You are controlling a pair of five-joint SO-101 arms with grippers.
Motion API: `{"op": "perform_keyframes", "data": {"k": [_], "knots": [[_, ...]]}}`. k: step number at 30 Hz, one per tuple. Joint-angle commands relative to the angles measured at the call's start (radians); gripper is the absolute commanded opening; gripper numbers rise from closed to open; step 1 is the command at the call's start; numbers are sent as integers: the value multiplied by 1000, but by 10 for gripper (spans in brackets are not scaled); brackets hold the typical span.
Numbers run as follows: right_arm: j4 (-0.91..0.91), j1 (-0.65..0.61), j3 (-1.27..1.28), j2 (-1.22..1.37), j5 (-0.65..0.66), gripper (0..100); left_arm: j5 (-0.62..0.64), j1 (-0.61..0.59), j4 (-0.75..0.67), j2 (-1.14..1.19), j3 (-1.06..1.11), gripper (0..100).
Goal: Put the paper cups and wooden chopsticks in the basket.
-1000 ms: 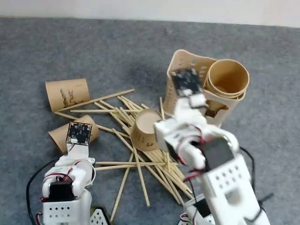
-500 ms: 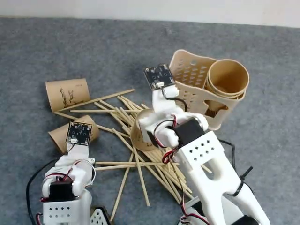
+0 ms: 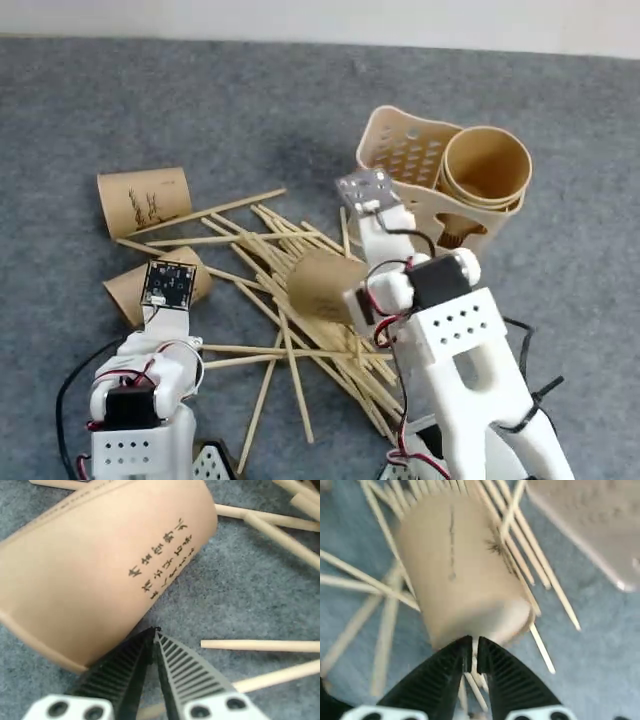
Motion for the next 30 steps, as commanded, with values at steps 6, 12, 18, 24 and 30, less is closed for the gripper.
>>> {"op": "perform_keyframes", "data": {"k": [6, 12, 18, 24, 30], "knots": [[61, 154, -16, -154, 127, 41, 6, -8, 8, -5, 19, 14], [50, 36, -18, -386, 123, 72, 6, -8, 8, -5, 19, 14], [50, -38, -160, -309, -43, 190, 6, -8, 8, -5, 19, 14], [53, -206, -318, -82, -144, 303, 6, -8, 8, -5, 19, 14], [51, -325, -400, 173, -299, 372, 6, -8, 8, -5, 19, 14]]}}
